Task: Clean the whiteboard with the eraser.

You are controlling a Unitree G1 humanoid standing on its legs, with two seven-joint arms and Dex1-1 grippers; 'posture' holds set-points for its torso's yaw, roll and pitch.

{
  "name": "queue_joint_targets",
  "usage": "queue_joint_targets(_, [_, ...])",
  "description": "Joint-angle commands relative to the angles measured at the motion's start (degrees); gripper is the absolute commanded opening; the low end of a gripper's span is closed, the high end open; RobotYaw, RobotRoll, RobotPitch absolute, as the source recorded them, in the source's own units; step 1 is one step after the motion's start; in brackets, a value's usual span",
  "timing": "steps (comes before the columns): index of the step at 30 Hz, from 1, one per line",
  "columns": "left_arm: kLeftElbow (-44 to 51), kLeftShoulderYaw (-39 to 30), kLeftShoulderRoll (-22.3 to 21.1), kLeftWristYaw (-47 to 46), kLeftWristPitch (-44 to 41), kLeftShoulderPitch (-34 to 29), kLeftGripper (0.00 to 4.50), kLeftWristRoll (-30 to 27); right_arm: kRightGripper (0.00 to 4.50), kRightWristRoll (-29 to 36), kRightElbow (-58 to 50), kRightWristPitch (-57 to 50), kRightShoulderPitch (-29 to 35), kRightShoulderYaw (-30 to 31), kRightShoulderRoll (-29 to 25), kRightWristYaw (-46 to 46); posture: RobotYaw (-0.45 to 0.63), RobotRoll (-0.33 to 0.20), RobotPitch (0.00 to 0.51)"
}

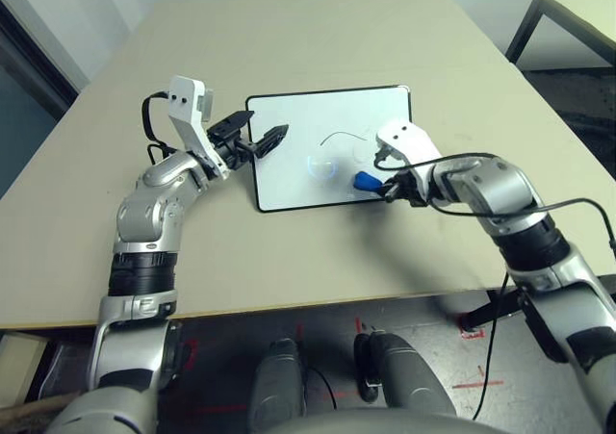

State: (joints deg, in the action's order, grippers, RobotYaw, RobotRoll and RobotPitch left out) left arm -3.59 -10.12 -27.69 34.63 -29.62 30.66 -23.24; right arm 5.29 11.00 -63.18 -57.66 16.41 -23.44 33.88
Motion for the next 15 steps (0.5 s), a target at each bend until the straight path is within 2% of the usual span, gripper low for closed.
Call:
queue_joint_targets(1, [1.7, 0.0, 0.2, -0.4, -1.1, -1.3, 4.5, -0.7, 0.38, -1.7, 5.1, 2.0, -1.4, 0.0, -0.2, -1.1, -0.07, 0.0, 0.167])
queue_joint_targets(4, [2.1, 0.0, 0.2, -0.5, -1.5, -1.5, 4.5, -0.7, 0.38, -1.8, 3.2, -0.7, -1.1, 2.9, -1.2, 1.0, -0.08, 0.0, 0.171])
queue_joint_targets(8, [2.2, 0.0, 0.3, -0.6, -1.6, -1.4, 4.5, -0.7, 0.38, 0.0, -5.2, -7.9, 2.4, 8.3, -4.2, 4.4, -0.08, 0.0, 0.173])
queue_joint_targets(11, [2.3, 0.0, 0.3, -0.7, -1.6, -1.4, 4.5, -0.8, 0.38, 0.9, -10.3, -11.3, 3.9, 10.2, -5.8, 5.5, -0.08, 0.0, 0.174])
queue_joint_targets(15, [2.3, 0.2, 0.6, -0.9, -1.3, -1.6, 4.5, -0.9, 0.38, 0.6, -9.6, -11.4, 1.0, 10.7, -7.0, 6.1, -0.08, 0.0, 0.168])
